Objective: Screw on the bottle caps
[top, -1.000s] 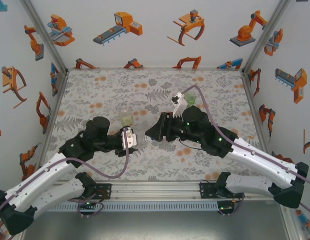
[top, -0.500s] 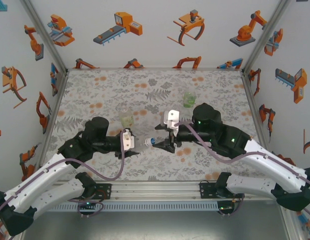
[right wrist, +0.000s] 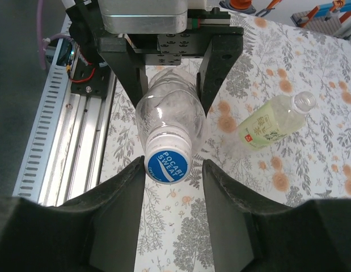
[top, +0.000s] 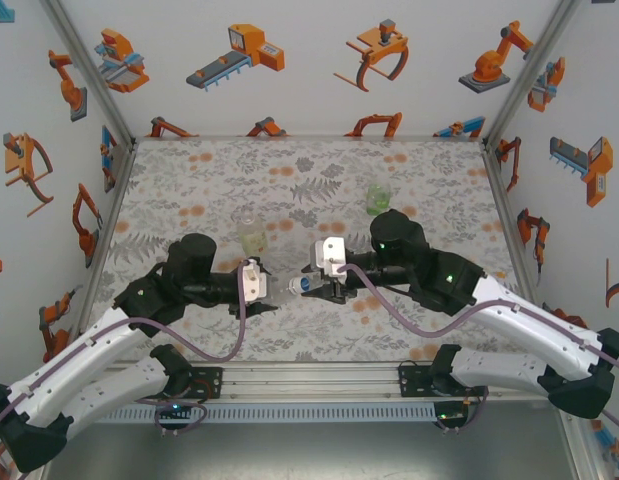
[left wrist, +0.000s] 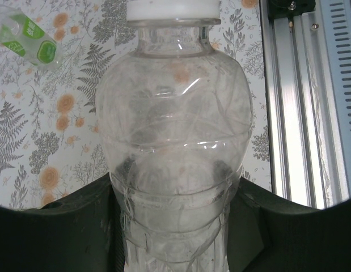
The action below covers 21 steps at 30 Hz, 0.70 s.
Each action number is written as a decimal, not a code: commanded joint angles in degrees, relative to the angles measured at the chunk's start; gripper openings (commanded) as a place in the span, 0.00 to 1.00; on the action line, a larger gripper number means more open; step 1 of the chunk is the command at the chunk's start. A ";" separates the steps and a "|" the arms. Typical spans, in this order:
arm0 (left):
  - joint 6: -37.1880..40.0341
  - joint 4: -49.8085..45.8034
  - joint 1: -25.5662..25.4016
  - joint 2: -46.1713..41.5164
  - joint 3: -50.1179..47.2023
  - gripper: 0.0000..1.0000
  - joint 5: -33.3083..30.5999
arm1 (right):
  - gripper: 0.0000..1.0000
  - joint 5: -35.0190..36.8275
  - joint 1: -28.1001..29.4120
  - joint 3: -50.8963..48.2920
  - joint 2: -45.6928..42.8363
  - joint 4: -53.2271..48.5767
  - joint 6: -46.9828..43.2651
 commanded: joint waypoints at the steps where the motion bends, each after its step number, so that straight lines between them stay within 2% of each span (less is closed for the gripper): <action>1: -0.13 -0.09 -0.19 -0.70 1.72 0.00 1.98 | 0.41 -2.03 0.21 -0.64 0.37 3.60 0.12; 7: -0.12 -0.09 -0.20 -0.61 1.52 0.00 1.82 | 0.36 -2.65 0.20 -1.08 0.48 4.87 1.28; 10: -0.09 -0.09 -0.19 -0.63 1.52 0.00 1.52 | 0.28 -2.44 0.27 -1.05 0.54 5.01 2.98; 13: -0.09 -0.09 -0.19 -0.48 1.44 0.00 1.22 | 0.18 0.08 0.23 -1.49 0.52 6.60 9.08; 15: -0.04 -0.07 -0.19 -0.40 1.35 0.00 0.46 | 0.04 3.85 0.28 -2.93 0.32 10.48 18.45; 16: -0.08 0.04 -0.19 -0.35 1.32 0.00 -0.02 | 0.00 6.67 0.30 -3.87 0.32 12.93 24.30; 19: 0.00 0.55 -0.19 -0.24 1.04 0.00 -1.72 | 0.00 16.40 0.24 -6.04 0.55 16.44 45.63; 21: -0.04 1.21 -0.19 -0.27 0.73 0.00 -2.25 | 0.00 22.52 0.25 -5.85 1.15 13.75 60.34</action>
